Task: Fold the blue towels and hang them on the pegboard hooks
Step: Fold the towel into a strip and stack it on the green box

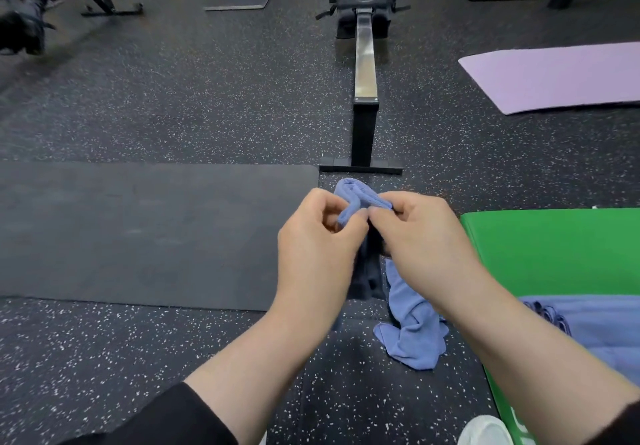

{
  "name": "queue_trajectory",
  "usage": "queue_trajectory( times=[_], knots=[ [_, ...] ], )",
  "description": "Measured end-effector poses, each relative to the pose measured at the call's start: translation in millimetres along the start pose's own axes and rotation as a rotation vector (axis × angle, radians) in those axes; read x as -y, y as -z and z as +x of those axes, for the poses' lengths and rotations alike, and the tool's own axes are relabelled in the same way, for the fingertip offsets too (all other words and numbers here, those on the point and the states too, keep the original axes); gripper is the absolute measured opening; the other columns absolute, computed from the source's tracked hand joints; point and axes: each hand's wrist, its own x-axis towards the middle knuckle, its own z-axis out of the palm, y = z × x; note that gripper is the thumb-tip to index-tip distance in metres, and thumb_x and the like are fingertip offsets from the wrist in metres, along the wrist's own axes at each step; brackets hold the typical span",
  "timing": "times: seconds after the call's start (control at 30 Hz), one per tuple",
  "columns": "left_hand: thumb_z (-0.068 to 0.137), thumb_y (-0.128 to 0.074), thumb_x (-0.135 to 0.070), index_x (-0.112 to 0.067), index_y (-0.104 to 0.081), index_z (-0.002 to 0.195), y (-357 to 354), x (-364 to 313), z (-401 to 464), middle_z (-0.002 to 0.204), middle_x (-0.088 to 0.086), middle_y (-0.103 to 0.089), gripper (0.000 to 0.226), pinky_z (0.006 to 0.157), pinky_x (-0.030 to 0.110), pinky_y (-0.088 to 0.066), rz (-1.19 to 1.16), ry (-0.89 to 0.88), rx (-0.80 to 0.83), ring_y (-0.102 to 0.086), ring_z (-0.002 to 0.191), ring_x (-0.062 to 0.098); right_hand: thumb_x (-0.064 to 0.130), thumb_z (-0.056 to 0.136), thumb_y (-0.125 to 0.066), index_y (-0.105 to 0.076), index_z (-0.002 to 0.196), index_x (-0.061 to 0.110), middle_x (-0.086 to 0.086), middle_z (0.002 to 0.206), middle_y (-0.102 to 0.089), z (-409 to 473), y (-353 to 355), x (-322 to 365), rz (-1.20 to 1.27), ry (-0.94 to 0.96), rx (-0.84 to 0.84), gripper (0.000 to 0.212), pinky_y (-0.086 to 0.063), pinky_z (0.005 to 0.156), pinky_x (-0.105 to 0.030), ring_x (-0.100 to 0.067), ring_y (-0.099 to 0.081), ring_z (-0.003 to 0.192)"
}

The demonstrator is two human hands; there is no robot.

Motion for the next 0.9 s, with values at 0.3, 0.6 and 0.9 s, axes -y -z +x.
queue_trajectory(
  times=[0.3,0.6,0.9],
  knots=[
    [0.094,-0.05,-0.001,-0.032,-0.077,0.096,8.4,-6.4,-6.4,0.093,-0.017,-0.076,0.041,0.078,0.012,-0.05,-0.002,-0.094,0.269,-0.069,0.092,0.0,0.034,0.087,-0.059,-0.068,0.085,0.011,0.004,0.07,-0.057,7.9,9.3,-1.8,0.363,-0.081,0.148,0.024,-0.04,0.075,-0.041,-0.011,-0.049,0.072],
    [0.098,-0.061,-0.028,-0.03,-0.061,0.128,32.6,17.4,23.5,0.113,-0.017,-0.069,0.03,0.093,0.019,-0.049,-0.002,0.031,0.273,-0.064,0.103,-0.002,0.016,0.087,-0.056,-0.072,0.098,0.012,-0.018,0.092,-0.068,15.9,23.0,6.2,0.29,-0.109,0.145,0.02,-0.048,0.08,-0.053,-0.022,-0.056,0.087],
    [0.082,-0.069,-0.045,-0.022,-0.062,0.098,33.4,20.5,11.4,0.095,-0.003,-0.073,0.029,0.088,0.048,-0.055,0.1,-0.051,0.401,-0.069,0.091,0.016,0.022,0.084,-0.08,-0.068,0.101,0.022,0.001,0.093,-0.074,6.7,37.2,30.2,-0.018,0.115,0.289,0.021,-0.05,0.075,-0.026,-0.003,-0.061,0.077]
  ],
)
